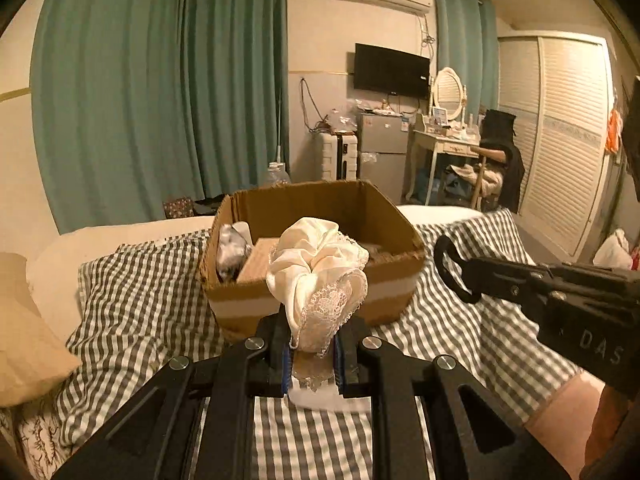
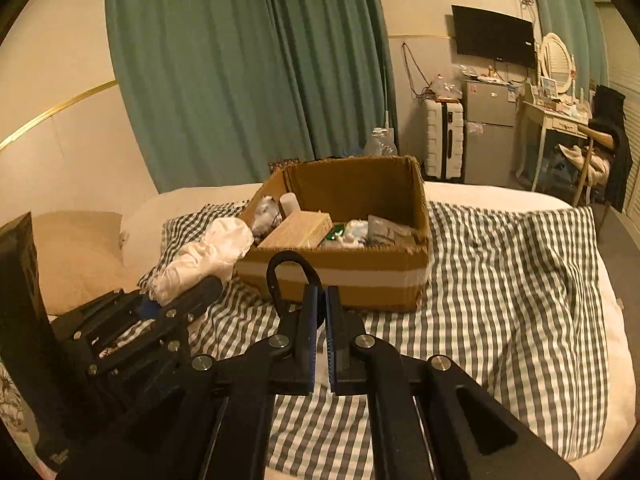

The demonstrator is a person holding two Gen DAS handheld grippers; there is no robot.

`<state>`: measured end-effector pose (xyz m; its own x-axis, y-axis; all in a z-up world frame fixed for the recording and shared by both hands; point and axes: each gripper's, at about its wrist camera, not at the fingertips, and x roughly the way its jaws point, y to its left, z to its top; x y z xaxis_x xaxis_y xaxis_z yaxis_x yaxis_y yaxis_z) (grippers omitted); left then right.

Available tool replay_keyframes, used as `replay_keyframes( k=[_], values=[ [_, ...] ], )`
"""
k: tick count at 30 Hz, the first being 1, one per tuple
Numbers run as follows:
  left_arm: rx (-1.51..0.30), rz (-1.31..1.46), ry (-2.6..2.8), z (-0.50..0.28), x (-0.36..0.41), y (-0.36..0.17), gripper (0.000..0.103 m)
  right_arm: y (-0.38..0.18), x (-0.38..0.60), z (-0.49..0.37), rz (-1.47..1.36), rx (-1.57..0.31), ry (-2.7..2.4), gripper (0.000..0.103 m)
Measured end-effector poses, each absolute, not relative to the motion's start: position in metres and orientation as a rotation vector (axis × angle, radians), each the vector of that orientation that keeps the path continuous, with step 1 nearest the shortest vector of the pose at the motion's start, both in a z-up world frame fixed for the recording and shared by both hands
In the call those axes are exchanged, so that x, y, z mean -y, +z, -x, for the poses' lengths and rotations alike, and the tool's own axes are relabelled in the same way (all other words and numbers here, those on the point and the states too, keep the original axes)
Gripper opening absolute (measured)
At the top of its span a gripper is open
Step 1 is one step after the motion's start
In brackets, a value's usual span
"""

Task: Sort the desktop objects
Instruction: 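Carry the scrunchie and black hair tie into the cardboard box and release both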

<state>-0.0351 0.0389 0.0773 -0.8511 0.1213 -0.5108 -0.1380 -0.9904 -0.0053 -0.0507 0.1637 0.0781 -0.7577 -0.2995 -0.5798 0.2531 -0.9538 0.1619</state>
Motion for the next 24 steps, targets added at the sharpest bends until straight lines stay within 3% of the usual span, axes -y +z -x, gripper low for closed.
replay_keyframes(
  k=[10,21,22,24],
  values=[
    [-0.008,0.823,2.895,0.116,-0.034,0.075,0.015,0.077,-0.161,0.131,-0.912,0.096,-2.683,0.004],
    [0.014,0.939,2.868,0.205,-0.029,0.03,0.016,0.04,-0.172,0.235,-0.966,0.116,-2.694,0.005],
    [0.033,0.95,2.858,0.21,-0.028,0.027,0.02,0.035,-0.175,0.242,-0.967,0.133,-2.694,0.006],
    [0.061,0.976,2.85,0.218,-0.027,0.023,0.038,0.03,-0.182,0.25,-0.964,0.165,-2.693,0.021]
  ],
)
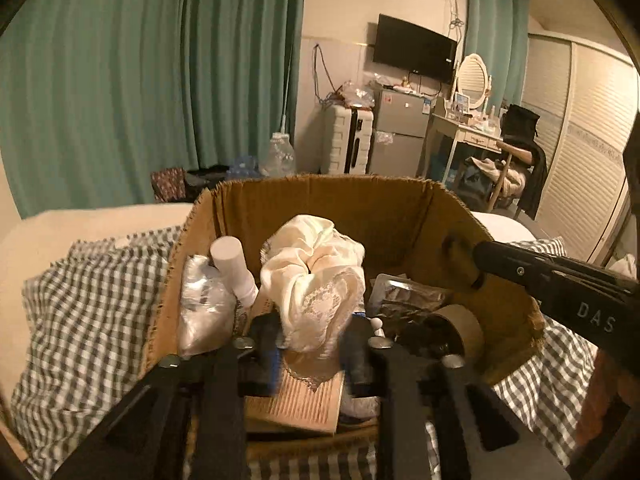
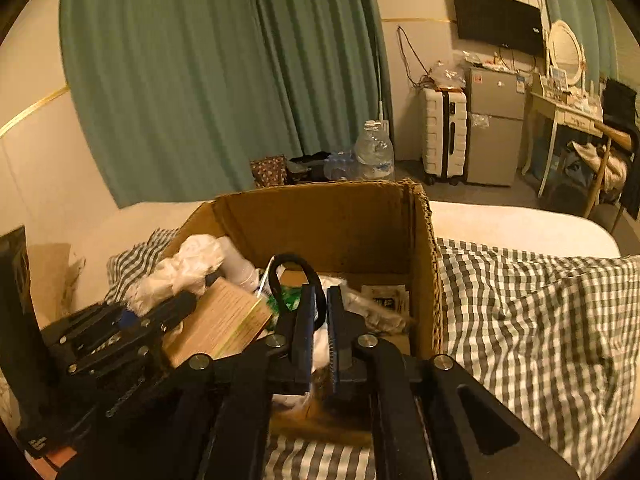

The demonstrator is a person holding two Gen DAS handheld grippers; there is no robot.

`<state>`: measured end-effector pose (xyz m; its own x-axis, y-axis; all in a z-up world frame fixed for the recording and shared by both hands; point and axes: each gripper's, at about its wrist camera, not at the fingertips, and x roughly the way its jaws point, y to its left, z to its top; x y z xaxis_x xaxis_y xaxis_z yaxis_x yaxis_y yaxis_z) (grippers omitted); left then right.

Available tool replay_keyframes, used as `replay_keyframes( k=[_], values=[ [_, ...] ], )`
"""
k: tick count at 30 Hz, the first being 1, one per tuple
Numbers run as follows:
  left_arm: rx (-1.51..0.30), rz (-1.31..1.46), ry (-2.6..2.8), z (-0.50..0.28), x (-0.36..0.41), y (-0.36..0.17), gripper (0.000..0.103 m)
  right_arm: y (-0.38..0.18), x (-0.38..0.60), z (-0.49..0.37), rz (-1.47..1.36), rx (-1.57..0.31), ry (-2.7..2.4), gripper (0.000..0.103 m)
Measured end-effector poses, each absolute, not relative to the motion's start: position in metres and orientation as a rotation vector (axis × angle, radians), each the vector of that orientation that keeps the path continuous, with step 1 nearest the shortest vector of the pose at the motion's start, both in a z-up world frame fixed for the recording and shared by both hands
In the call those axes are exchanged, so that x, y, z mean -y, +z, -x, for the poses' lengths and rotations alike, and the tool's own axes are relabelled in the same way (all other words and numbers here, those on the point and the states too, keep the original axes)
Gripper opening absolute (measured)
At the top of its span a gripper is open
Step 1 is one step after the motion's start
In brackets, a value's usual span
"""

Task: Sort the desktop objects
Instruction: 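Carry the scrunchie and black hair tie into the cardboard box and release both, then withdraw both grippers from the box back toward the remaining items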

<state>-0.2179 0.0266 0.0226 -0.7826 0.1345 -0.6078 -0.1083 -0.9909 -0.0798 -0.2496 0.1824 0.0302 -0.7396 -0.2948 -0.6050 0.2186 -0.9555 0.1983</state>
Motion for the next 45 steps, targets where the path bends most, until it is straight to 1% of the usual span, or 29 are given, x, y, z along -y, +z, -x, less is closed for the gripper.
replay_keyframes(
  k=[1,2,4,8,13,18,20,22,26,30,32,35,40,45],
  values=[
    [0.069,0.985,2.861,0.22,-0.026,0.021,0.059,0.028,-0.188,0.251,-0.963,0.188,-2.708,0.047],
    [0.077,0.979,2.888,0.221,-0.024,0.021,0.077,0.028,-0.194,0.25,-0.945,0.219,-2.719,0.064],
    [0.093,0.942,2.945,0.219,-0.02,0.023,0.091,0.03,-0.201,0.246,-0.927,0.243,-2.715,0.065],
    [0.126,0.935,2.966,0.199,-0.017,0.03,0.095,0.038,-0.21,0.227,-0.904,0.216,-2.722,0.065],
    [0.057,0.901,3.009,0.166,-0.018,0.043,0.097,0.051,-0.204,0.192,-0.909,0.189,-2.713,0.065],
    [-0.013,0.781,3.045,0.124,-0.024,0.085,0.097,0.081,-0.191,0.144,-0.832,0.191,-2.716,0.065],
    [-0.017,0.718,3.062,0.101,-0.025,0.1,0.103,0.096,-0.186,0.122,-0.808,0.205,-2.718,0.065],
    [-0.003,0.663,3.056,0.077,-0.023,0.11,0.103,0.107,-0.182,0.102,-0.829,0.209,-2.715,0.065],
    [0.045,0.766,3.025,0.057,-0.015,0.11,0.103,0.12,-0.173,0.069,-0.821,0.191,-2.713,0.065],
    [0.182,0.904,2.987,0.04,-0.001,0.086,0.103,0.103,-0.167,0.049,-0.879,0.175,-2.681,0.065],
    [0.213,0.939,2.98,0.032,0.002,0.067,0.103,0.085,-0.165,0.047,-0.934,0.186,-2.65,0.065],
    [0.214,1.006,2.981,0.025,0.002,0.035,0.103,0.049,-0.162,0.047,-1.022,0.161,-2.614,0.066],
    [0.202,1.155,2.945,0.028,-0.001,-0.036,0.103,-0.021,-0.154,0.056,-1.223,0.016,-2.537,0.065],
    [0.169,1.24,2.936,0.037,0.003,-0.089,0.103,-0.07,-0.151,0.067,-1.285,-0.12,-2.483,0.066]
  ],
)
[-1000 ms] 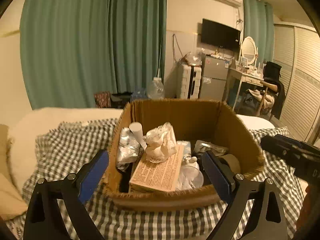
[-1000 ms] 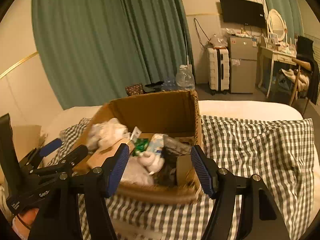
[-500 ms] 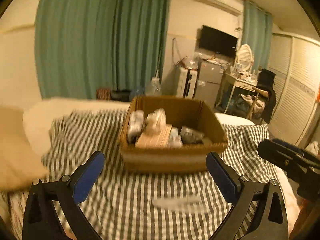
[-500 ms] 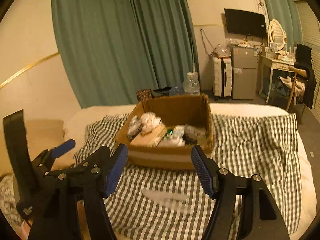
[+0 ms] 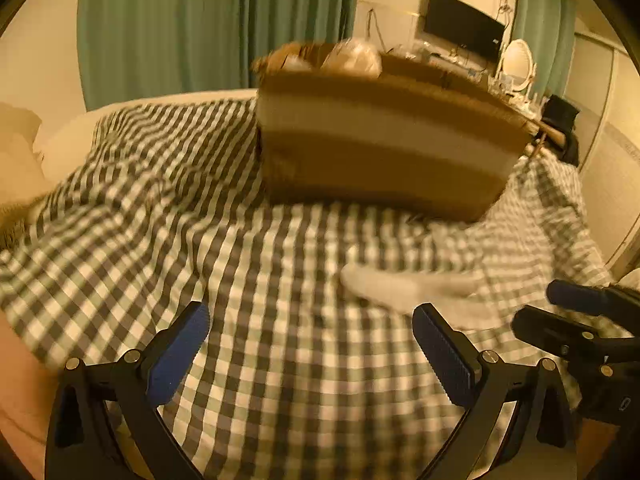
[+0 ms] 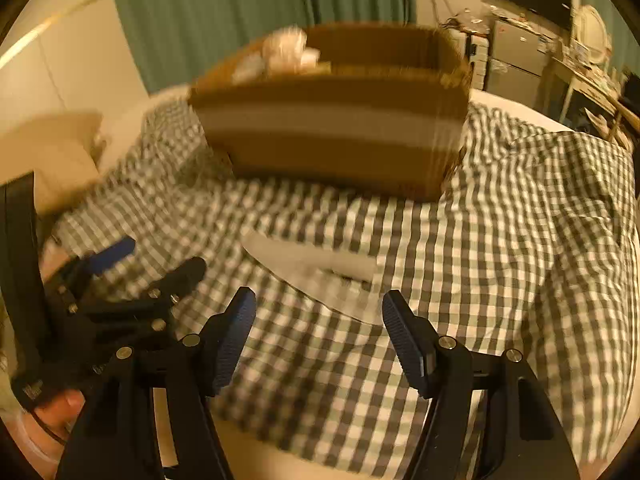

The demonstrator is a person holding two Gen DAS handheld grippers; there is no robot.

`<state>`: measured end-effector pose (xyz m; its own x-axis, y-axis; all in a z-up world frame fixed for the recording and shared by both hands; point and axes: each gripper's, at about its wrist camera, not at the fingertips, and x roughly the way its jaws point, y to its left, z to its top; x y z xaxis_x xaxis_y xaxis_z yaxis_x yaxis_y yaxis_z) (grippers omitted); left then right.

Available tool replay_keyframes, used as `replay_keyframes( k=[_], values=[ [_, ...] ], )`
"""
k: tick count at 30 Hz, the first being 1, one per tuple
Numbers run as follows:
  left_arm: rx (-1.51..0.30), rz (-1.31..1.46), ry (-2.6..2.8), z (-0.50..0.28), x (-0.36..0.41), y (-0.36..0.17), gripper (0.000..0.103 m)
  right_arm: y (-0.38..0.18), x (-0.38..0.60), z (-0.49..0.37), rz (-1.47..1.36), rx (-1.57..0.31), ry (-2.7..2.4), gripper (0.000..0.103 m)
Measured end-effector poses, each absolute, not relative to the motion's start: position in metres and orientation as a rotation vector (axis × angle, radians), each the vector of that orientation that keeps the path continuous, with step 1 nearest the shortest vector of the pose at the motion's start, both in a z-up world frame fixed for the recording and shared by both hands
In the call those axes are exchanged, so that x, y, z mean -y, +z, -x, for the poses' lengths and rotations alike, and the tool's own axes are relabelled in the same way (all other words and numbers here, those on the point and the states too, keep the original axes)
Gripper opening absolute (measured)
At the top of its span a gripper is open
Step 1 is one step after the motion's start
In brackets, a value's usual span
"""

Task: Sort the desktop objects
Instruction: 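Withdraw both grippers from the box back toward the remaining items, then grasp the white comb with the right gripper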

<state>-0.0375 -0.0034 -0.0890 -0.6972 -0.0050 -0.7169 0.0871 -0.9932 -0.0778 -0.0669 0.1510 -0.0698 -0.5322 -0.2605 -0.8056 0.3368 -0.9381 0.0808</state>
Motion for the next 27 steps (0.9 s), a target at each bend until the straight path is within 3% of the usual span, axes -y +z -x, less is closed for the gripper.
replay_keyframes(
  k=[13,18,27],
  values=[
    [-0.281,-1.293,-2.675,0.073,0.027,-0.134,0.103,-0.128,-0.123,0.122,-1.356,-0.493,-2.304,0.067],
    [-0.202,-1.305,-2.684,0.074,0.02,-0.14,0.103,-0.139,-0.129,0.123,-1.416,-0.443,-2.264,0.068],
    [-0.201,-1.305,-2.695,0.062,0.014,-0.137,0.103,-0.13,-0.143,0.092,-1.429,-0.43,-2.266,0.032]
  ],
)
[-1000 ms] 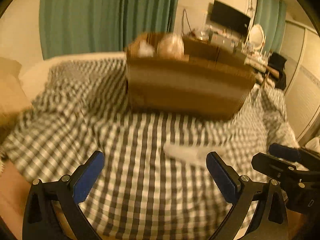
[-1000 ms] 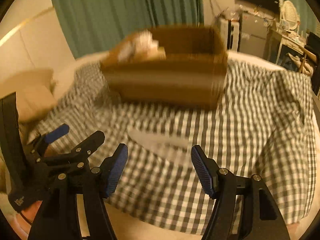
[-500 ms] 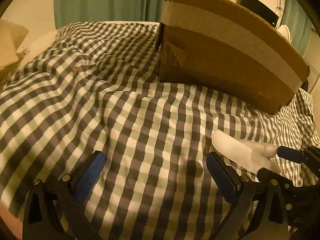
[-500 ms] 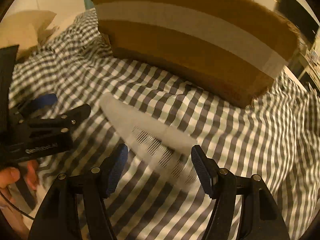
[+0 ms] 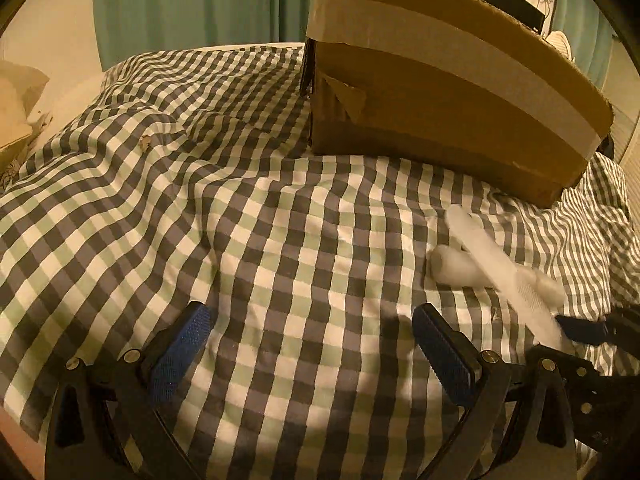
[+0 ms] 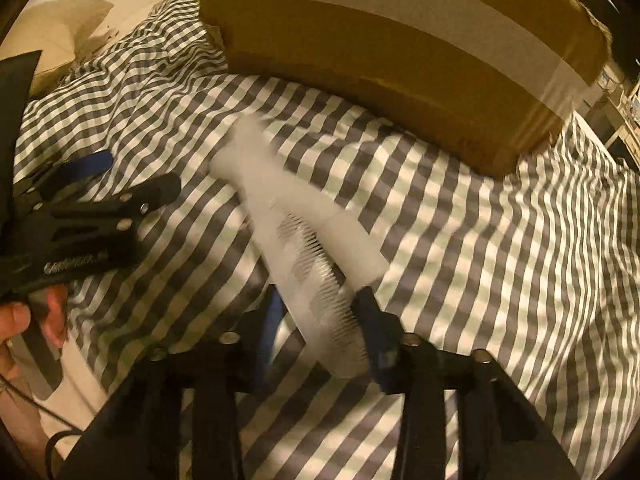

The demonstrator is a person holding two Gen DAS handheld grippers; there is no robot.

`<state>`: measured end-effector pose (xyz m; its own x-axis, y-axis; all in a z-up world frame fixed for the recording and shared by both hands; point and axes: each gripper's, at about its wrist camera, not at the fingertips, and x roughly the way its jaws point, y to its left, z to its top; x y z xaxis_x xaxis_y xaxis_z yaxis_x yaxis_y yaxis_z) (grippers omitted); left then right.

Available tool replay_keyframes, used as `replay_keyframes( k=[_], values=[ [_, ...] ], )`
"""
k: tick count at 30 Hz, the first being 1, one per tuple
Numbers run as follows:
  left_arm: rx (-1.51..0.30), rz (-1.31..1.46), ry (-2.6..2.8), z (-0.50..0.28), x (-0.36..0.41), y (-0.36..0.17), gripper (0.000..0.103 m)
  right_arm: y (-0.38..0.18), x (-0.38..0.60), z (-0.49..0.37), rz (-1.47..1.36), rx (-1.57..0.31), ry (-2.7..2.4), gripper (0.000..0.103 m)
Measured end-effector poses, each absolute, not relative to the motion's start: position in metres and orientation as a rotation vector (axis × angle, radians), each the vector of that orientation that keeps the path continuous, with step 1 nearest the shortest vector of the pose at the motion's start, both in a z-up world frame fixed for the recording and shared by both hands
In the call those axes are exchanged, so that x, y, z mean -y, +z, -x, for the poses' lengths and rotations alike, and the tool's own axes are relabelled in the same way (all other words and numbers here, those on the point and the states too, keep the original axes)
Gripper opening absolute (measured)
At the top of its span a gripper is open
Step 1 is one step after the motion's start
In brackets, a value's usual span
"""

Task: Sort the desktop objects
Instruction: 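Grasp the white comb with the right gripper, then grasp the white foam tube with the left gripper while the right holds the comb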

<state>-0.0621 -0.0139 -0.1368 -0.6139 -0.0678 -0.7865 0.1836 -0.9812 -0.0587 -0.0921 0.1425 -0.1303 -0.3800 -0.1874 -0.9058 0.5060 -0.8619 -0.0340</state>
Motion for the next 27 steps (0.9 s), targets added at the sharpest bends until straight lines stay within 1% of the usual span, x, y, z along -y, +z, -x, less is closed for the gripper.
replay_keyframes(
  k=[2,5,8,12,15,20,21,22,23,24,25,26,27],
  values=[
    [-0.198,-1.3,-2.708,0.058,0.01,-0.135,0.103,-0.126,-0.148,0.083,-1.439,-0.404,-2.269,0.027],
    [-0.196,-1.308,-2.751,0.055,0.005,-0.13,0.103,-0.117,-0.164,0.068,-1.446,-0.343,-2.315,0.026],
    [-0.156,-1.317,-2.842,0.057,-0.009,-0.123,0.103,-0.107,-0.188,0.062,-1.456,-0.216,-2.415,0.026],
    [0.06,-1.36,-2.924,0.073,-0.036,-0.119,0.103,-0.111,-0.225,0.074,-1.57,-0.044,-2.556,0.025],
    [0.244,-1.372,-2.993,0.087,-0.053,-0.12,0.103,-0.122,-0.223,0.084,-1.633,-0.014,-2.58,0.025],
    [0.609,-1.371,-3.106,0.105,-0.073,-0.132,0.103,-0.121,-0.221,0.083,-1.619,0.005,-2.565,0.025],
    [0.659,-1.376,-3.124,0.112,-0.073,-0.134,0.103,-0.123,-0.22,0.084,-1.625,0.02,-2.557,0.025],
    [0.667,-1.387,-3.155,0.113,-0.074,-0.135,0.098,-0.124,-0.221,0.085,-1.628,0.043,-2.551,0.025],
    [0.633,-1.418,-3.194,0.116,-0.074,-0.135,0.085,-0.125,-0.221,0.085,-1.631,0.063,-2.542,0.025],
    [0.565,-1.474,-3.223,0.121,-0.072,-0.134,0.077,-0.126,-0.214,0.087,-1.63,0.072,-2.542,0.025],
    [0.515,-1.495,-3.24,0.123,-0.071,-0.132,0.061,-0.125,-0.214,0.087,-1.622,0.09,-2.545,0.025],
    [0.478,-1.5,-3.261,0.123,-0.071,-0.13,0.042,-0.125,-0.214,0.087,-1.617,0.104,-2.541,0.025],
    [0.463,-1.51,-3.279,0.121,-0.072,-0.127,0.037,-0.124,-0.214,0.088,-1.617,0.113,-2.535,0.025]
  ],
)
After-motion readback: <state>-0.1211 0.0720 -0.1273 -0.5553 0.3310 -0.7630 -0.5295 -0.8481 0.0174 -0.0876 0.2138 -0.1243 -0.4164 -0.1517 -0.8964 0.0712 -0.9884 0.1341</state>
